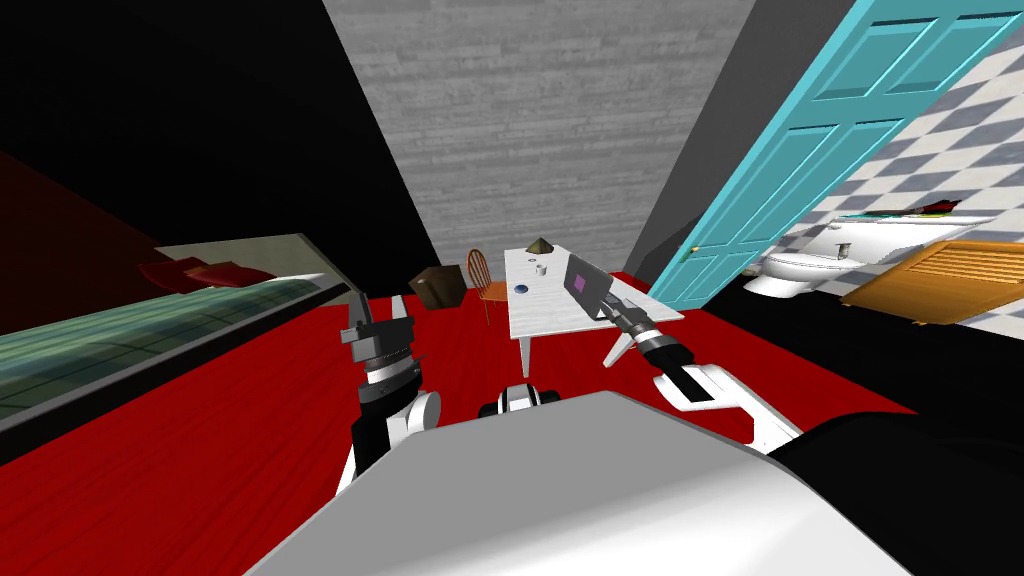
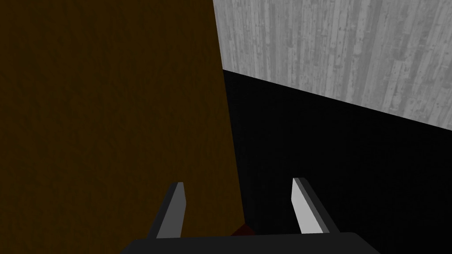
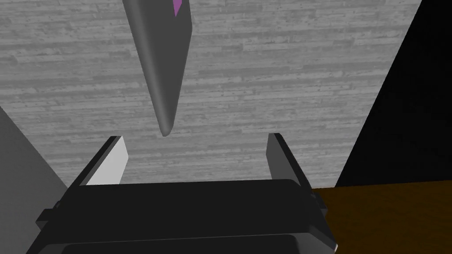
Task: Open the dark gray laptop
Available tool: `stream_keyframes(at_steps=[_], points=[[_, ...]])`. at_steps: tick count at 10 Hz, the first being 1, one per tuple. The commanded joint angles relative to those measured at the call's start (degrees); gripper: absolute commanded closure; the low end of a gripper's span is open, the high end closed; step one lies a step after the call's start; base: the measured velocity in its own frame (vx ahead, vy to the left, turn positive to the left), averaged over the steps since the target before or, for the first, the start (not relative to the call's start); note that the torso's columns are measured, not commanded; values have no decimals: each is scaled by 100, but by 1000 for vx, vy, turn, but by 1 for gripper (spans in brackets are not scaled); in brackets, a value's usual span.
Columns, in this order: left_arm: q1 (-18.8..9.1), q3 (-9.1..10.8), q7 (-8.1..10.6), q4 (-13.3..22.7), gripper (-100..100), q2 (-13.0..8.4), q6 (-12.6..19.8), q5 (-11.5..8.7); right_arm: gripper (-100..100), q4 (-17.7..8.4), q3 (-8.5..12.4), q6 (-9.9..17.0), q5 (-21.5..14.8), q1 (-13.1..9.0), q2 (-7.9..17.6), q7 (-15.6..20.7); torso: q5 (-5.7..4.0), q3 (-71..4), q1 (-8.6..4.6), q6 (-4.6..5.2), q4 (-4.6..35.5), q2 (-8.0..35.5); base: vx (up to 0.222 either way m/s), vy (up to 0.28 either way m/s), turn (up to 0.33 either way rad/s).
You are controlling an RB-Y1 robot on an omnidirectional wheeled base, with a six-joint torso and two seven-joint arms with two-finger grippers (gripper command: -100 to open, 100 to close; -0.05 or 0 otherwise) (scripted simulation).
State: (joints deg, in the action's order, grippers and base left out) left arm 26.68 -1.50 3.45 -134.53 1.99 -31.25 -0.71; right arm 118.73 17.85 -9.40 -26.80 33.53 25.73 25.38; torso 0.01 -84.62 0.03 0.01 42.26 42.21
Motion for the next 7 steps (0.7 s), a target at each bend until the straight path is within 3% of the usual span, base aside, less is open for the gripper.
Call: stream_keyframes(at_steps=[1,7], points=[[0,0,0,0,0,0,0,0,-100,-297,281,342,-345,46,309,275,0,3,-1,-2,2,6,84,159,26],[-1,1,0,0,0,0,0,0,-100,-837,784,962,-946,124,875,716,-1,9,-4,0,5,13,53,113,20]])
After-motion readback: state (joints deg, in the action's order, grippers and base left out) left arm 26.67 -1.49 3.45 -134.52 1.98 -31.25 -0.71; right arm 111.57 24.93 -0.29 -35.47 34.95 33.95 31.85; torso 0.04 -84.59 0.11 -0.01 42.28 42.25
